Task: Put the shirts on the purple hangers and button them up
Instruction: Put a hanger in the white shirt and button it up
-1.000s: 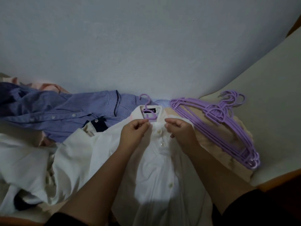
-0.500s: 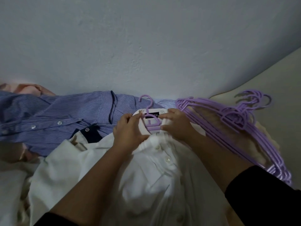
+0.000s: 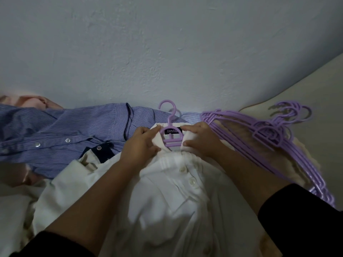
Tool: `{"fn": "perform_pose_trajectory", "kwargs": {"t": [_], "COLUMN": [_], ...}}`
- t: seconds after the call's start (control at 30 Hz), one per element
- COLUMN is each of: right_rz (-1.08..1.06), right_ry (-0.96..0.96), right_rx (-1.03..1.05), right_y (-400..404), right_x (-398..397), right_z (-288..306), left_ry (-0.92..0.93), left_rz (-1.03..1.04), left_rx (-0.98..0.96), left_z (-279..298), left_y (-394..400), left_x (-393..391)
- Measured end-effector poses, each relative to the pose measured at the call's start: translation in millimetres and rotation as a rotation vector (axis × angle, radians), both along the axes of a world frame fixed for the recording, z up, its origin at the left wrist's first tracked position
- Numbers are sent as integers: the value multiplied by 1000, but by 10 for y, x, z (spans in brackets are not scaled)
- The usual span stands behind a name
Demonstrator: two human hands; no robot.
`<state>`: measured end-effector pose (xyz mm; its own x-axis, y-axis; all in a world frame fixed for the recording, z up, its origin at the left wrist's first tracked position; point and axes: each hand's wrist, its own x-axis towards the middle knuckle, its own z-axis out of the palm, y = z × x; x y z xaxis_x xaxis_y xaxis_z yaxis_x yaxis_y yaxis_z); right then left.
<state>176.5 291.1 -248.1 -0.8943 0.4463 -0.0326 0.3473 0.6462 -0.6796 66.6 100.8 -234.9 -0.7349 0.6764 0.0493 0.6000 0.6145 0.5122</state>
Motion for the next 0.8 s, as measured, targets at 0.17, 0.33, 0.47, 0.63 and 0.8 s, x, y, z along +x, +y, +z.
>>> {"fn": "perform_pose_trajectory", "kwargs": {"t": [0.17,0.33,0.47,0.63,0.8], "right_rz": [-43,-89,-144,-149,-113], "right_ry": [174,240,365,475,520], "right_rx": [-52,-20,25,118,237], "right_y": [-91,-227,-405,-614,-748], "right_x": [173,375,618,917,1257], "right_z": [360,890,1333,1963,2510], "left_ry": [-18,-20,-28,-26,16], "left_rz": [-41,-93,-118,-117,-139], "left_rx": [41,135,244,368,487], "left_z": [368,927,1425,2087,2659], "left_y": [-38,-95,-211,-393,-543], "left_x": [1,156,364,632,923]}}
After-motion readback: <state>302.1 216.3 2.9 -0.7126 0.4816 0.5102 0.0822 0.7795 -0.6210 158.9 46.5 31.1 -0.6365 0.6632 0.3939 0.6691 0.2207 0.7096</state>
